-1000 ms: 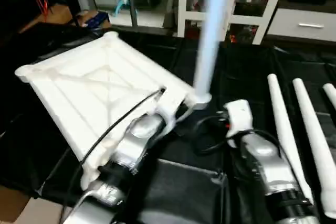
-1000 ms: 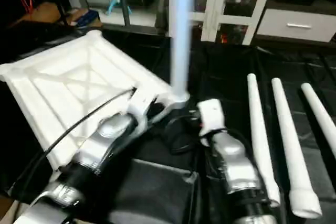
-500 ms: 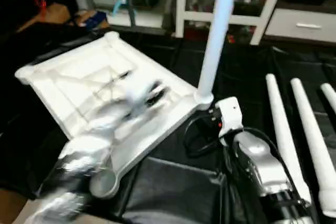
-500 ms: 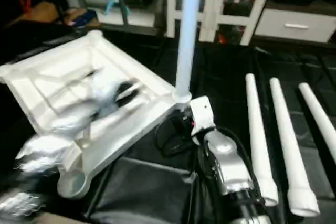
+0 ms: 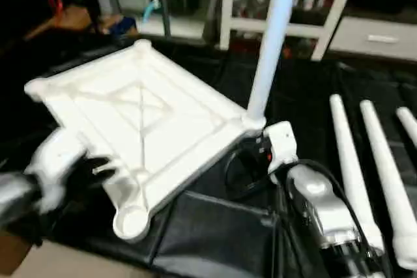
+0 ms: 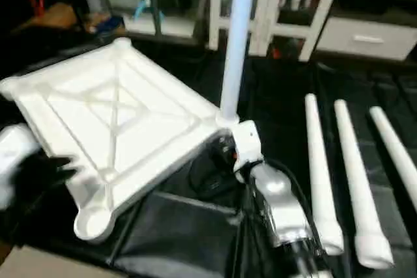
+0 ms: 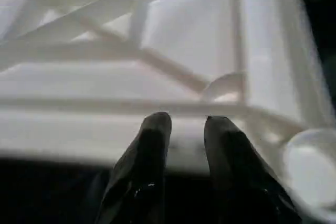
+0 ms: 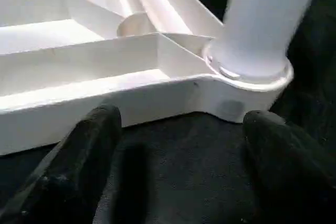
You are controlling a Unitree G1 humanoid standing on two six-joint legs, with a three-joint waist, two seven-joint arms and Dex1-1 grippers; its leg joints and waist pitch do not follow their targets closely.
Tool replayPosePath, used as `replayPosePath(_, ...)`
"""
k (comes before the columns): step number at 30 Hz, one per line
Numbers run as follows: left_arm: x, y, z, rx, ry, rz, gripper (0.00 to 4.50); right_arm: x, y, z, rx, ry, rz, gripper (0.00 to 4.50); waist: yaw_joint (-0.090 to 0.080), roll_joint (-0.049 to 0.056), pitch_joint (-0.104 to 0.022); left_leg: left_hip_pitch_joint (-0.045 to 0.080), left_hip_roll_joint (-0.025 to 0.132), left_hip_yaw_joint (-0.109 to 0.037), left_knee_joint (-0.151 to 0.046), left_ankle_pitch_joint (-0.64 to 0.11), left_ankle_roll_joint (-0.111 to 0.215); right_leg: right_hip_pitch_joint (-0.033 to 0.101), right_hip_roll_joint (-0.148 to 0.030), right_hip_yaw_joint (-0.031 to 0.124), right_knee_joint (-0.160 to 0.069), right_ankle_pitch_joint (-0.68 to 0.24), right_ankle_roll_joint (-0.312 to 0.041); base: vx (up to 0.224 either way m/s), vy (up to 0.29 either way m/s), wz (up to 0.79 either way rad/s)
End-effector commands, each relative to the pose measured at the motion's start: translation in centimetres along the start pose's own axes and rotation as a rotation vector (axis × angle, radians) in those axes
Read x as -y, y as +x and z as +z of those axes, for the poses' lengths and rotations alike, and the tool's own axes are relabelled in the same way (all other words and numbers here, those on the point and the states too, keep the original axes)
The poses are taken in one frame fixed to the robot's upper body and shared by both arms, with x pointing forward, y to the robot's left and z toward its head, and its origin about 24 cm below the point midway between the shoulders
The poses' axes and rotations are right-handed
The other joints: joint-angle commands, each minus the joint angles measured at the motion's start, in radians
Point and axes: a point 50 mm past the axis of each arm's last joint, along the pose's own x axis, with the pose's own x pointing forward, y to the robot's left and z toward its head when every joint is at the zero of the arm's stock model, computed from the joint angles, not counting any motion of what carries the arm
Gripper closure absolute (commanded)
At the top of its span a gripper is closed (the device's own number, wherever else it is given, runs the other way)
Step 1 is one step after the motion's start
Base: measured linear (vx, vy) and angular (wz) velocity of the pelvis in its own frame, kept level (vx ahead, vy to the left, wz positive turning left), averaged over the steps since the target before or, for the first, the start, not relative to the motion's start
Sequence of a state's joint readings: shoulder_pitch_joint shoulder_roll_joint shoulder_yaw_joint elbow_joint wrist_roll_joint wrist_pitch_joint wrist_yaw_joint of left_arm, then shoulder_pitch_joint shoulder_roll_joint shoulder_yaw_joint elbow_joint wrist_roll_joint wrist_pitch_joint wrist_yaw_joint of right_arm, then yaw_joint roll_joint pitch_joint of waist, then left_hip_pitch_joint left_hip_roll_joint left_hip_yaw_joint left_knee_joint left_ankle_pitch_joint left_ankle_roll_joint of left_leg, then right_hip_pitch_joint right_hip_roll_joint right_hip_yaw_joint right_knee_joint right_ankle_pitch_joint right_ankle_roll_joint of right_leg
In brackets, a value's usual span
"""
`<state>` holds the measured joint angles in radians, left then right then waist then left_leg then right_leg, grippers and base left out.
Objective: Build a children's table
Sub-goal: Rotate leg to tighten
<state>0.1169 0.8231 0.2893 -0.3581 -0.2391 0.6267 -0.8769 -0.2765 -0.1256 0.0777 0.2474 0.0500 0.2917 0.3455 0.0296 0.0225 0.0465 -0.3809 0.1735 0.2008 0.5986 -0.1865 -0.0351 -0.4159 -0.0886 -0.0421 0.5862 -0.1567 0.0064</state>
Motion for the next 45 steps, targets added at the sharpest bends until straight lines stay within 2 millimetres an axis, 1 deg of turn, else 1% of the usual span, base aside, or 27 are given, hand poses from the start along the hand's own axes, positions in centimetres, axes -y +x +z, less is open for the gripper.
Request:
replayPosePath(1, -1.6, -0.1, -1.1, -0.066, 0.014, 0.133, 3.18, -0.1, 0.1, 0.5, 0.022, -0.001, 0.011, 0.51, -0.009, 0.012, -0.039, 0.046, 0.045, -0.035, -0.099, -0.520, -0.073, 0.000, -0.032, 0.035, -0.087, -0.508, -0.088, 0.000, 0.000, 0.00)
replayPosePath(2, -1.9, -0.1, -1.4, -0.084, 0.022, 0.156, 3.18, -0.1, 0.1, 0.5, 0.022, -0.001, 0.011, 0.51, -0.009, 0.010, -0.041, 0.043, 0.042, -0.037, -0.099, -0.523, -0.072, 0.003, -0.032, 0.034, -0.087, -0.517, -0.078, 0.000, 0.000, 0.00)
replayPosePath(3, -2.3, 0.1, -1.9, -0.103, 0.006, 0.204, 3.18, -0.1, 0.1, 0.5, 0.022, -0.002, 0.013, 0.51, -0.010, 0.013, -0.042, 0.040, 0.043, -0.041, -0.102, -0.516, -0.073, 0.007, -0.034, 0.035, -0.085, -0.513, -0.072, 0.000, 0.000, 0.00)
replayPosePath(5, -2.6, 0.3, -2.1, -0.119, 0.004, 0.246, 3.18, -0.1, 0.1, 0.5, 0.022, -0.003, 0.015, 0.51, -0.010, 0.013, -0.044, 0.040, 0.044, -0.042, -0.103, -0.520, -0.077, 0.007, -0.034, 0.034, -0.085, -0.502, -0.072, 0.000, 0.000, 0.00)
replayPosePath(7, -3.6, 0.9, -2.9, -0.158, -0.002, 0.378, 3.18, -0.2, 0.1, 0.6, 0.024, 0.000, 0.016, 0.51, -0.009, 0.012, -0.046, 0.045, 0.043, -0.041, -0.100, -0.525, -0.077, 0.004, -0.033, 0.034, -0.087, -0.485, -0.079, 0.000, 0.000, 0.00)
replayPosePath(8, -3.7, 1.1, -3.1, -0.168, -0.010, 0.402, 3.18, -0.2, 0.1, 0.6, 0.024, -0.001, 0.016, 0.51, -0.010, 0.012, -0.046, 0.043, 0.042, -0.041, -0.100, -0.522, -0.076, 0.006, -0.034, 0.034, -0.087, -0.480, -0.082, 0.000, 0.000, 0.00)
replayPosePath(9, -3.7, 1.2, -3.1, -0.172, -0.015, 0.410, 3.18, -0.2, 0.1, 0.6, 0.024, -0.002, 0.015, 0.51, -0.010, 0.011, -0.047, 0.037, 0.043, -0.044, -0.102, -0.510, -0.074, 0.012, -0.036, 0.034, -0.085, -0.470, -0.086, 0.000, 0.000, 0.00)
replayPosePath(10, -3.8, 1.4, -3.3, -0.180, -0.020, 0.418, 3.18, -0.2, 0.1, 0.6, 0.023, -0.003, 0.015, 0.51, -0.010, 0.011, -0.048, 0.036, 0.043, -0.044, -0.102, -0.507, -0.073, 0.013, -0.037, 0.033, -0.083, -0.465, -0.089, 0.000, 0.000, 0.00)
replayPosePath(13, -3.9, 2.6, -3.8, -0.193, -0.019, 0.462, 3.18, -0.3, 0.2, 0.7, 0.026, -0.001, 0.018, 0.51, -0.009, 0.009, -0.050, 0.040, 0.042, -0.042, -0.099, -0.507, -0.067, 0.010, -0.036, 0.034, -0.085, -0.457, -0.097, 0.000, 0.000, 0.00)
replayPosePath(15, -3.5, 4.1, -4.0, -0.179, -0.035, 0.460, 3.18, -0.5, 0.3, 0.7, 0.028, -0.001, 0.023, 0.51, -0.006, 0.009, -0.051, 0.043, 0.041, -0.040, -0.096, -0.502, -0.064, 0.007, -0.035, 0.034, -0.087, -0.446, -0.102, 0.000, 0.000, 0.00)
replayPosePath(17, -3.2, 4.9, -4.1, -0.176, -0.048, 0.450, 3.18, -0.5, 0.3, 0.7, 0.028, -0.002, 0.024, 0.51, -0.006, 0.008, -0.052, 0.036, 0.042, -0.042, -0.098, -0.484, -0.062, 0.015, -0.038, 0.034, -0.083, -0.425, -0.110, 0.000, 0.000, 0.00)
replayPosePath(18, -2.6, 5.9, -4.3, -0.172, -0.077, 0.434, 3.18, -0.6, 0.3, 0.8, 0.030, -0.002, 0.026, 0.51, -0.008, 0.009, -0.052, 0.034, 0.042, -0.040, -0.099, -0.479, -0.061, 0.016, -0.036, 0.033, -0.082, -0.417, -0.112, 0.000, 0.000, 0.00)
replayPosePath(19, -2.2, 6.6, -4.3, -0.175, -0.068, 0.417, 3.18, -0.6, 0.3, 0.8, 0.032, -0.005, 0.029, 0.51, -0.006, 0.009, -0.053, 0.037, 0.042, -0.041, -0.097, -0.479, -0.063, 0.015, -0.037, 0.033, -0.083, -0.412, -0.114, 0.000, 0.000, 0.00)
replayPosePath(20, -2.1, 6.9, -4.3, -0.174, -0.066, 0.423, 3.18, -0.5, 0.3, 0.9, 0.034, -0.004, 0.027, 0.51, -0.006, 0.006, -0.055, 0.037, 0.042, -0.040, -0.096, -0.471, -0.057, 0.016, -0.038, 0.034, -0.082, -0.398, -0.119, 0.000, 0.000, 0.00)
replayPosePath(25, -2.3, 7.9, -4.1, -0.154, -0.060, 0.454, 3.18, -0.4, 0.3, 0.9, 0.036, -0.004, 0.019, 0.51, -0.001, 0.006, -0.056, 0.038, 0.042, -0.036, -0.094, -0.453, -0.051, 0.015, -0.036, 0.034, -0.082, -0.379, -0.126, 0.000, 0.000, 0.00)
replayPosePath(26, -2.4, 8.1, -4.1, -0.155, -0.047, 0.455, 3.18, -0.4, 0.3, 0.9, 0.034, -0.008, 0.021, 0.51, -0.001, 0.006, -0.056, 0.034, 0.043, -0.038, -0.095, -0.443, -0.050, 0.019, -0.037, 0.033, -0.079, -0.369, -0.128, 0.000, 0.000, 0.00)
replayPosePath(29, -2.7, 8.7, -4.3, -0.146, -0.021, 0.467, 3.18, -0.5, 0.3, 1.0, 0.036, -0.008, 0.025, 0.51, -0.001, 0.004, -0.058, 0.035, 0.042, -0.038, -0.094, -0.437, -0.048, 0.019, -0.038, 0.033, -0.078, -0.364, -0.125, 0.000, 0.000, 0.00)
replayPosePath(30, -2.7, 8.8, -4.3, -0.142, -0.021, 0.470, 3.18, -0.5, 0.3, 1.0, 0.036, -0.008, 0.026, 0.51, -0.002, 0.004, -0.057, 0.032, 0.042, -0.038, -0.095, -0.432, -0.048, 0.021, -0.038, 0.034, -0.077, -0.359, -0.126, 0.000, 0.000, 0.00)
replayPosePath(32, -2.9, 9.5, -3.6, -0.081, 0.029, 0.466, 3.18, -0.5, 0.3, 1.0, 0.035, -0.008, 0.026, 0.51, 0.000, 0.002, -0.057, 0.032, 0.040, -0.037, -0.094, -0.422, -0.042, 0.020, -0.037, 0.033, -0.080, -0.355, -0.125, 0.000, 0.000, 0.00)
replayPosePath(33, -2.9, 9.8, -3.4, -0.053, 0.049, 0.462, 3.18, -0.5, 0.4, 1.0, 0.034, -0.009, 0.027, 0.51, 0.002, 0.002, -0.059, 0.037, 0.042, -0.036, -0.093, -0.420, -0.043, 0.017, -0.038, 0.035, -0.079, -0.345, -0.128, 0.000, 0.000, 0.00)
replayPosePath(35, -2.9, 9.9, -3.4, -0.051, 0.055, 0.461, 3.18, -0.5, 0.4, 1.0, 0.034, -0.009, 0.028, 0.51, 0.003, 0.003, -0.062, 0.035, 0.046, -0.036, -0.094, -0.408, -0.047, 0.021, -0.040, 0.035, -0.073, -0.318, -0.136, 0.000, 0.000, 0.00)
replayPosePath(36, -3.0, 10.3, -3.3, -0.044, 0.082, 0.456, 3.18, -0.6, 0.4, 1.0, 0.034, -0.010, 0.030, 0.51, 0.004, 0.003, -0.060, 0.035, 0.044, -0.034, -0.093, -0.401, -0.044, 0.018, -0.037, 0.035, -0.074, -0.308, -0.139, 0.000, 0.000, 0.00)
replayPosePath(37, -3.0, 10.6, -3.2, -0.041, 0.092, 0.452, 3.18, -0.7, 0.4, 1.0, 0.035, -0.010, 0.034, 0.51, 0.006, 0.004, -0.062, 0.039, 0.045, -0.032, -0.092, -0.401, -0.045, 0.016, -0.038, 0.036, -0.072, -0.298, -0.142, 0.000, 0.000, 0.00)
replayPosePath(39, -3.0, 11.6, -2.5, -0.023, 0.108, 0.440, 3.18, -0.8, 0.4, 1.1, 0.035, -0.011, 0.036, 0.51, 0.006, 0.004, -0.063, 0.036, 0.045, -0.032, -0.092, -0.386, -0.048, 0.019, -0.038, 0.037, -0.069, -0.279, -0.146, 0.000, 0.000, 0.00)
replayPosePath(41, -3.0, 12.0, -2.3, -0.016, 0.121, 0.435, 3.18, -0.8, 0.4, 1.1, 0.036, -0.010, 0.034, 0.51, 0.008, 0.003, -0.063, 0.037, 0.047, -0.031, -0.092, -0.381, -0.050, 0.020, -0.040, 0.037, -0.068, -0.273, -0.149, 0.000, 0.000, 0.00)
replayPosePath(42, -3.1, 12.3, -2.1, -0.011, 0.134, 0.433, 3.18, -0.8, 0.4, 1.1, 0.036, -0.010, 0.033, 0.51, 0.007, 0.005, -0.062, 0.033, 0.045, -0.032, -0.093, -0.370, -0.049, 0.023, -0.040, 0.036, -0.068, -0.265, -0.149, 0.000, 0.000, 0.00)
replayPosePath(45, -3.1, 13.1, -1.7, 0.002, 0.163, 0.425, 3.18, -0.9, 0.3, 1.1, 0.037, -0.009, 0.035, 0.51, 0.007, 0.003, -0.067, 0.030, 0.046, -0.033, -0.090, -0.335, -0.048, 0.030, -0.042, 0.036, -0.060, -0.214, -0.154, 0.000, 0.000, 0.00)
